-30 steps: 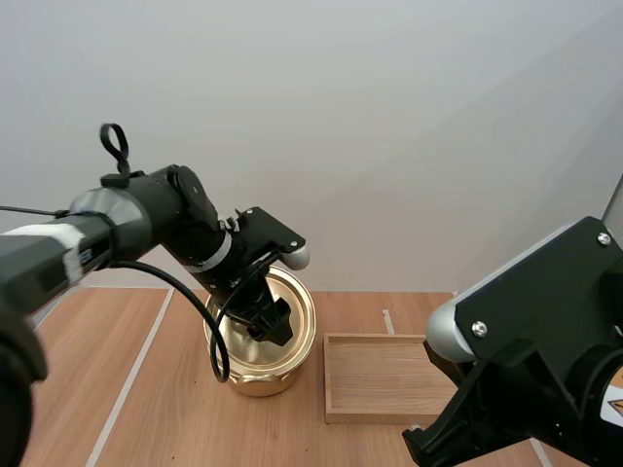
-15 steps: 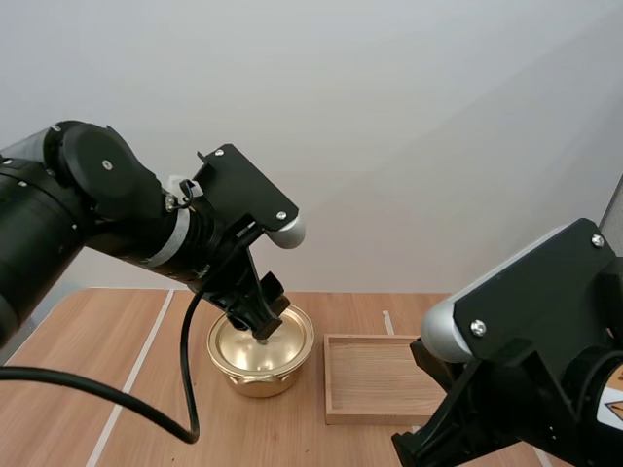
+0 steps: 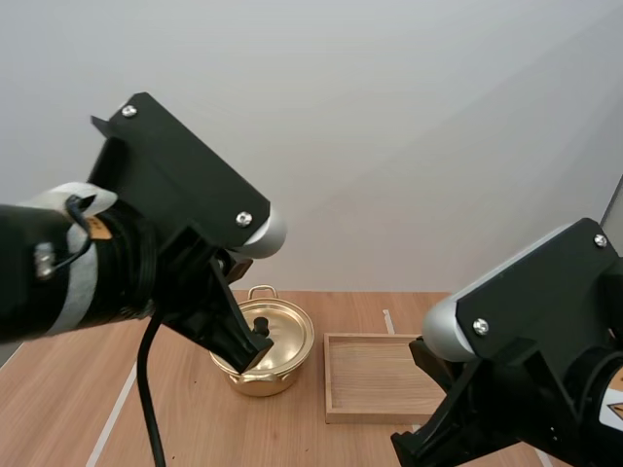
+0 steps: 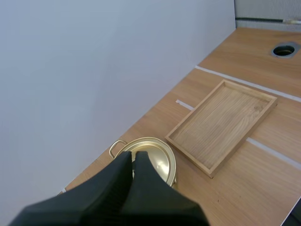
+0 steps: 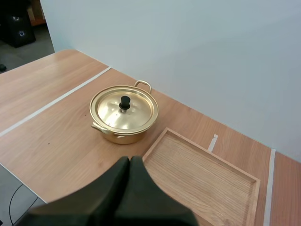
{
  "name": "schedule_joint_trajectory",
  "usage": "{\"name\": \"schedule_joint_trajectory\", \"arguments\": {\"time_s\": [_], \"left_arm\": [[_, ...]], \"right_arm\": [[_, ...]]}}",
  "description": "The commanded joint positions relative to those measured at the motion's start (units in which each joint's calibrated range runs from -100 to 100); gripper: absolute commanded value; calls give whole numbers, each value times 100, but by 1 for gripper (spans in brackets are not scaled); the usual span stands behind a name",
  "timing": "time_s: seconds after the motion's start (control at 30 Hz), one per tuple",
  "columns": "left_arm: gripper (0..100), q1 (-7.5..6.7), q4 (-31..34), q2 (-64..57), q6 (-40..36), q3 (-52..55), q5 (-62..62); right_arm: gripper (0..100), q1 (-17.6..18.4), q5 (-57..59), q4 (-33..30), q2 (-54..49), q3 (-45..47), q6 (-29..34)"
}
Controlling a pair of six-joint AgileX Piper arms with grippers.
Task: Open the lid, put the grape in the pot, and close it
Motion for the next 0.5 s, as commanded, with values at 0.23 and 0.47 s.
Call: {"name": "schedule_joint_trajectory", "arguments": {"time_s": [0.23,0.47], "left_arm": [[1,-10,37,-2206,-957,7,-1028],[1,-10,176,-3265,-1569,580,-1744]], "right_arm": [[0,-16,-1364,40,-1176,1024,499],[0,-40,-3031,40,-1368,1096,723]]}}
